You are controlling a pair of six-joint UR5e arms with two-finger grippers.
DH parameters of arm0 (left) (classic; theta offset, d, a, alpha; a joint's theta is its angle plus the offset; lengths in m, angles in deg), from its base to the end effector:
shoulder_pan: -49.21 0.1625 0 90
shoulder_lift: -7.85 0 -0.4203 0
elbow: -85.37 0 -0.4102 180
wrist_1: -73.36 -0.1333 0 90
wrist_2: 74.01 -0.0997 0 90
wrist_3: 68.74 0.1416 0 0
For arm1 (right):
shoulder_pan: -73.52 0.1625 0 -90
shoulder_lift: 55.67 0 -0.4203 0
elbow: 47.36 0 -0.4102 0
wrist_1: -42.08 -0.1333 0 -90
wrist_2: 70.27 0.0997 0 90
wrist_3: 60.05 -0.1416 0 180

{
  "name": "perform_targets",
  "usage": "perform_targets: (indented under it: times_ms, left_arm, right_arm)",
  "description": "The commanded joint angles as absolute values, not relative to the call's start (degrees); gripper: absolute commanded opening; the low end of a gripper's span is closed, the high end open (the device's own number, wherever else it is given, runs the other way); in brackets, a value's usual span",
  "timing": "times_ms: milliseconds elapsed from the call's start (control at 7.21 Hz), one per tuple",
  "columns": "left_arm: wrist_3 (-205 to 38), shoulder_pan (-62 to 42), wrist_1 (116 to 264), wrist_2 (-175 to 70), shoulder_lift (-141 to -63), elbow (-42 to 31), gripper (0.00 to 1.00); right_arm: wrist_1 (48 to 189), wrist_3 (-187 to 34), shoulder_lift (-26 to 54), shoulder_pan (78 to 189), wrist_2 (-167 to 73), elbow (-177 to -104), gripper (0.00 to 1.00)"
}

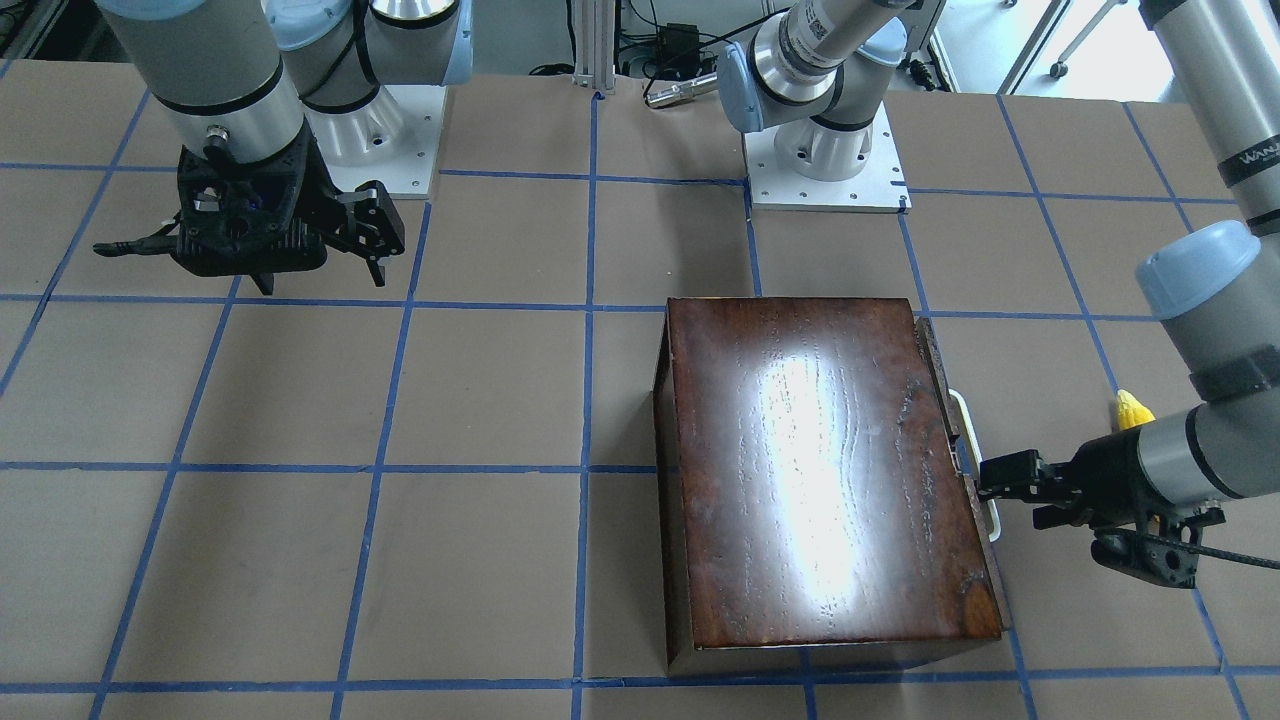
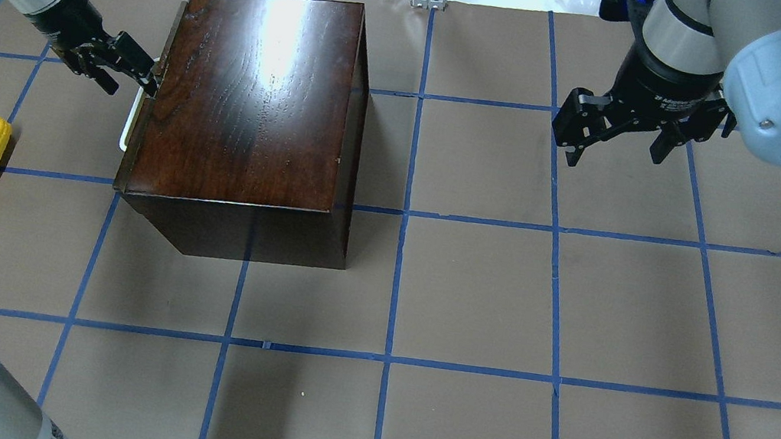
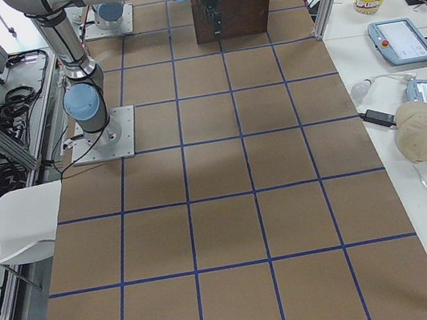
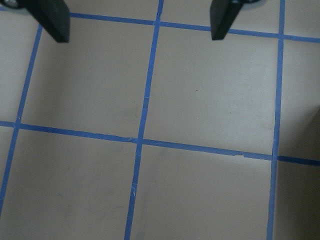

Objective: Open drawer and put corn inside
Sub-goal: 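Pull the drawer outward from the cabinet with the left gripper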

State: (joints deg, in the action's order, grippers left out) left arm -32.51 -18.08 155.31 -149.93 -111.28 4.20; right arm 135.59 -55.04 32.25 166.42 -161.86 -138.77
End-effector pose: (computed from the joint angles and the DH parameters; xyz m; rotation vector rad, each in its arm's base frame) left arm 0.0991 -0.6714 0.2320 -0.2951 -2.8069 -0.0922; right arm 0.1557 -0.5172 0.4160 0.2148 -3.1064 -0.0003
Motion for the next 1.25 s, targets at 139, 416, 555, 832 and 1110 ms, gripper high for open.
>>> perform_targets:
  times_ms: [139,416,555,832,1110]
  left_arm:
    - [-31.12,-17.76,154.92,-149.94,-111.41,4.5,1.0]
    - [-31.12,-17.76,155.01,-150.03,-111.59,5.38,1.0]
    - [-31.03,-17.59,155.01,-150.03,-111.76,5.65,1.0]
    - [-31.03,-17.5,155.1,-150.03,-111.85,5.65,1.0]
    - [-30.24,-17.32,155.1,-150.21,-111.85,6.17,1.0]
  right_arm:
    - [135.59,-55.04,32.22,166.42,-161.86,-138.77,1.0]
    - [135.59,-55.04,32.22,166.42,-161.86,-138.77,1.0]
    - [135.59,-55.04,32.22,166.42,-161.86,-138.77,1.0]
    - [135.59,-55.04,32.22,166.42,-161.86,-138.77,1.0]
    - [135.59,-55.04,32.22,166.42,-161.86,-138.86,1.0]
